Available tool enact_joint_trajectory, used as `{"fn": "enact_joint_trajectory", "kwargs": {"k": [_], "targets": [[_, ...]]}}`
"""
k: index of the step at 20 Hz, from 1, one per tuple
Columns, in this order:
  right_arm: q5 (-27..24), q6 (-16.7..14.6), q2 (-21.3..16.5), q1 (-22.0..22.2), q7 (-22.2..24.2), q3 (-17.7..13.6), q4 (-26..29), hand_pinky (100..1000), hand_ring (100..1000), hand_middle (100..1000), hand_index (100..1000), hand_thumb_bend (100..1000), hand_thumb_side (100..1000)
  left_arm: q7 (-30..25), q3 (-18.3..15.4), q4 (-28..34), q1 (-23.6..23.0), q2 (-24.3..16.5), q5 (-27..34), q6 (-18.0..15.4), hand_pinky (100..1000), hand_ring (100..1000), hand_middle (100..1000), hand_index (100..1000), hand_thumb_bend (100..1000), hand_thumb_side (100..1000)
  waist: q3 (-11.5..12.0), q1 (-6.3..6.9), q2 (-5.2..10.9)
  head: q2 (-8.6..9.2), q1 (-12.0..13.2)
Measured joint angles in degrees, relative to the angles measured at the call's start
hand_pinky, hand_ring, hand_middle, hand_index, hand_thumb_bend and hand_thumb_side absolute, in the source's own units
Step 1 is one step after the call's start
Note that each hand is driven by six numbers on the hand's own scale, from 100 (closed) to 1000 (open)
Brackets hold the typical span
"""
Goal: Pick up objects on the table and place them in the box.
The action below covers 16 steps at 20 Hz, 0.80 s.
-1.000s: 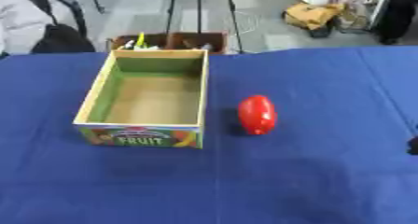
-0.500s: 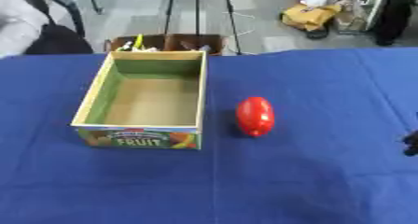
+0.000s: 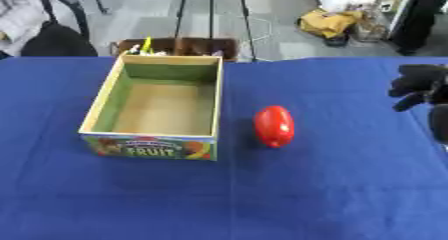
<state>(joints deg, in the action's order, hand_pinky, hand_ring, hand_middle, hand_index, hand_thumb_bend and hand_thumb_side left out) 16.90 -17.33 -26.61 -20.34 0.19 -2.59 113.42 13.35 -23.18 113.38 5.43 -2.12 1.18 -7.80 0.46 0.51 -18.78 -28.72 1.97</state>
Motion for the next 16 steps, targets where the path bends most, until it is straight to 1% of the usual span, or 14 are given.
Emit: {"fn": "enact_joint_trajectory", "kwargs": {"k": [5,7,8,10,12,13,14,16], "targets": [[2.9,-4.1,-6.5,-4.3,4.1,3.0,0.0,574,688,705,798,647,1000,-0.4,0.2,0.0,-0.2,-0.4,0.0,0.0,100,186,482,348,100,762,0.3,-0.11,0.09,-0.09,-0.4],[3.3,-5.7,-9.2,-5.4,5.6,3.3,0.0,580,695,715,802,655,1000,-0.6,0.4,0.0,-0.3,-0.4,0.0,0.1,100,186,482,348,100,760,0.5,-0.10,0.09,-0.27,-0.6],[3.3,-6.5,-10.5,-5.9,6.3,3.3,0.0,594,710,736,812,671,994,-0.6,0.4,0.0,-0.3,-0.4,0.0,0.1,100,186,482,348,100,760,0.6,-0.09,0.10,-0.41,-0.8],[3.8,-7.7,-13.0,-7.0,7.6,3.6,0.0,609,725,752,822,689,968,-0.8,0.4,0.0,-0.4,-0.4,0.0,0.2,100,186,482,348,100,760,0.8,-0.10,0.20,-0.49,-1.1],[4.7,-7.9,-15.6,-8.2,9.1,4.0,0.0,616,731,757,827,702,941,-1.0,0.7,0.0,-0.4,-0.4,0.1,0.2,100,186,482,348,100,760,1.1,-0.08,0.39,-0.65,-1.6],[5.0,-7.8,-16.8,-8.7,9.9,4.2,0.0,620,734,753,816,702,925,-1.1,0.7,0.0,-0.5,-0.4,0.1,0.2,100,186,482,348,100,761,1.2,-0.04,0.43,-0.78,-1.9],[5.0,-7.5,-18.2,-9.3,10.7,4.4,0.0,623,735,748,804,701,919,-1.2,0.8,0.0,-0.5,-0.4,0.2,0.2,100,186,483,348,100,761,1.4,0.01,0.44,-0.95,-2.2],[5.0,-6.6,-20.5,-10.4,12.3,4.4,0.0,632,740,753,808,723,897,-1.4,1.0,0.0,-0.6,-0.4,0.3,0.2,100,186,483,348,100,762,1.7,0.05,0.44,-0.97,-2.7]]}}
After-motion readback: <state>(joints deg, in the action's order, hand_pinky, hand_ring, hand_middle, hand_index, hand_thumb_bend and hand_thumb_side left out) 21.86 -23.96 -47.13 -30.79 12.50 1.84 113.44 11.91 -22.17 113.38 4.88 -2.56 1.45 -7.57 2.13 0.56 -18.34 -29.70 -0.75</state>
